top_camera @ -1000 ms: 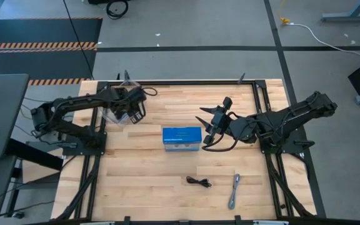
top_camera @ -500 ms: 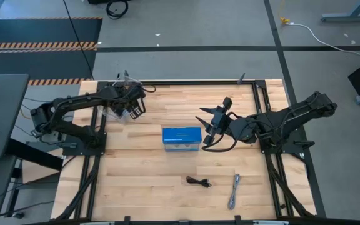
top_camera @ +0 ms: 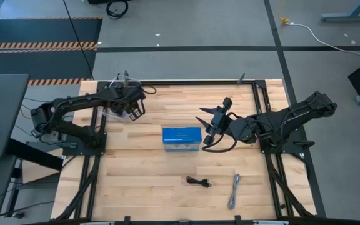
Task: Pick and place USB-C Cables
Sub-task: Adjust the transparent bin, then put the black charger cable into the transparent bin
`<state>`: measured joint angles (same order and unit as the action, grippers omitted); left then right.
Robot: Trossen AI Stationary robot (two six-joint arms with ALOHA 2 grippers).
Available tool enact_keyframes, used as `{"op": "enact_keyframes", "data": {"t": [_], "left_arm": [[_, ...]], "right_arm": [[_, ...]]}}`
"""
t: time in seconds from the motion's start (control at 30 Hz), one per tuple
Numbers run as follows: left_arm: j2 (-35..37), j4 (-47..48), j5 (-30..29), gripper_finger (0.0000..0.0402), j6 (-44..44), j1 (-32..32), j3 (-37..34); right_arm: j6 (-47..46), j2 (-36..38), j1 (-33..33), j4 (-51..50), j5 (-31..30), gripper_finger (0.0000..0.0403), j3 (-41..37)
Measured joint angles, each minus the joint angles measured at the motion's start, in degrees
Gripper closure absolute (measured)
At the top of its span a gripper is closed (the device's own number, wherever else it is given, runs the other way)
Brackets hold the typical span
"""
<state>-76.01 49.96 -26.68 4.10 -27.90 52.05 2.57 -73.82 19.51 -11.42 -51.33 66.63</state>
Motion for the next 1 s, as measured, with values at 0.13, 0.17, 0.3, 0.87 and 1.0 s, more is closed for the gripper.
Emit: {"op": "enact_keyframes", "data": {"t": [0.13, 0.17, 0.3, 0.87, 1.0], "left_arm": [[0.8, 2.6, -0.1, 0.0260, 0.3, 1.4, 1.8], [1.1, 3.5, -0.2, 0.0260, 0.6, 1.8, 2.7], [3.8, 6.8, -0.6, 0.0260, 1.3, 4.1, 7.8], [27.7, -19.2, -0.5, 0.0260, 7.0, 31.5, -1.4], [30.0, -32.1, -0.6, 0.0260, 6.1, 39.2, -7.4]], "right_arm": [[0.0, 0.0, 0.0, -0.8, 0.0, 0.0232, 0.0], [0.0, 0.0, 0.0, -0.9, 0.0, 0.0232, 0.0], [-0.2, 0.0, 0.1, -1.5, 0.0, 0.0232, 0.0], [-5.6, -0.8, 3.9, -3.0, 3.8, 0.0232, 0.0], [-7.0, -2.1, 4.4, -3.1, 7.8, 0.0232, 0.0]]}}
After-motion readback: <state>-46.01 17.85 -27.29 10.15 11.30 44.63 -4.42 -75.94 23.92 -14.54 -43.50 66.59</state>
